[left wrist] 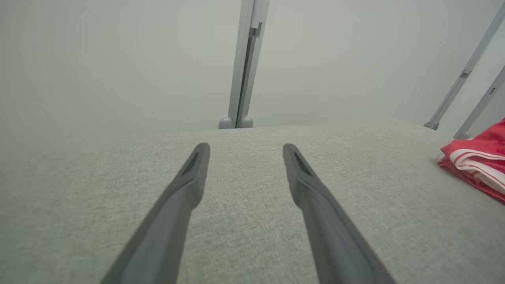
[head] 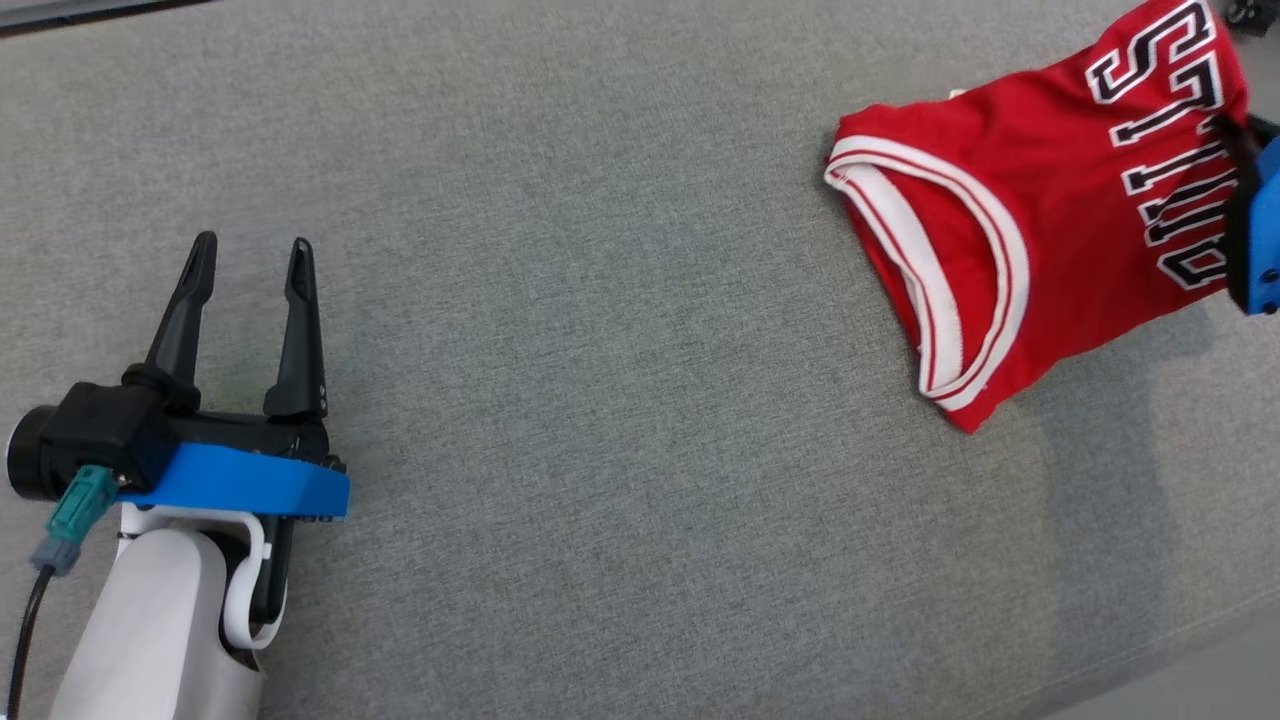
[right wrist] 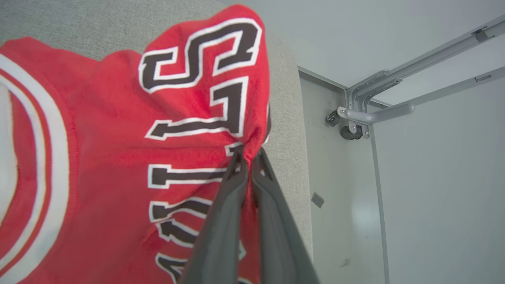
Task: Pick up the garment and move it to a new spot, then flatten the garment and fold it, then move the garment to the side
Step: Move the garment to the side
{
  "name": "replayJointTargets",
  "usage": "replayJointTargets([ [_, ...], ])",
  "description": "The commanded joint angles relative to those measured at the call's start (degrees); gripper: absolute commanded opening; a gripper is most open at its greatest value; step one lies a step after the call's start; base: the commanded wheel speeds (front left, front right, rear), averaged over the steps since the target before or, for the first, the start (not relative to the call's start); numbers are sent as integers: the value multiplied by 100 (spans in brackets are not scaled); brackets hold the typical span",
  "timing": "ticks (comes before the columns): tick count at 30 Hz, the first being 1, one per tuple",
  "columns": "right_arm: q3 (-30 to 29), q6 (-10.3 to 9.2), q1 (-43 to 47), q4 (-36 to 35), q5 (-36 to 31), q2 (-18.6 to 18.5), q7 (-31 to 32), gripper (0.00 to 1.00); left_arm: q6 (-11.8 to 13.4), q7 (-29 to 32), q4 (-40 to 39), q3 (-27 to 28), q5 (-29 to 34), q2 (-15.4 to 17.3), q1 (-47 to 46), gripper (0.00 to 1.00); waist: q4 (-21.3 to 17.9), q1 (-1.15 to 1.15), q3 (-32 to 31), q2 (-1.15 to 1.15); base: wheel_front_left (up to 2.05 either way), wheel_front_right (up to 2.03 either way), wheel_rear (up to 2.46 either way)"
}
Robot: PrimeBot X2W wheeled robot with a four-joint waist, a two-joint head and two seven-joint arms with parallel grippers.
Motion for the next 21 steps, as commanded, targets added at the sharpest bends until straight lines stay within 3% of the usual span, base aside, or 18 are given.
replayJointTargets([
  [1,-69,-3,-168,71,-33,-73,-150,0,-27,42,-69,-28,46,35,-121,100,-27,-1,73,0,0,0,0],
  [8,-473,-4,-378,708,-284,-242,-927,0,40,212,-440,-86,127,160,-201,100,-118,-1,408,0,0,0,0],
  [16,-978,-5,-501,1344,-601,-121,-1563,0,64,342,-632,-133,143,270,-120,100,-73,-1,508,0,0,0,0],
  [17,-1006,-5,-501,1401,-638,-98,-1596,22,77,358,-639,-134,141,279,-103,100,-64,-1,505,0,0,0,0],
  [18,-1044,-5,-508,1474,-688,-79,-1605,21,87,365,-652,-135,138,288,-89,100,-54,-1,498,0,0,0,0],
  [19,-1094,-5,-522,1534,-722,-57,-1614,10,103,368,-661,-133,131,292,-74,100,-46,-1,486,0,0,0,0],
  [20,-1138,-5,-533,1578,-762,-30,-1626,22,107,369,-665,-132,121,293,-56,100,-39,-1,471,0,0,0,0],
  [21,-1203,-5,-540,1650,-811,0,-1604,50,117,371,-666,-137,115,293,-36,100,-32,-1,453,0,0,0,0],
])
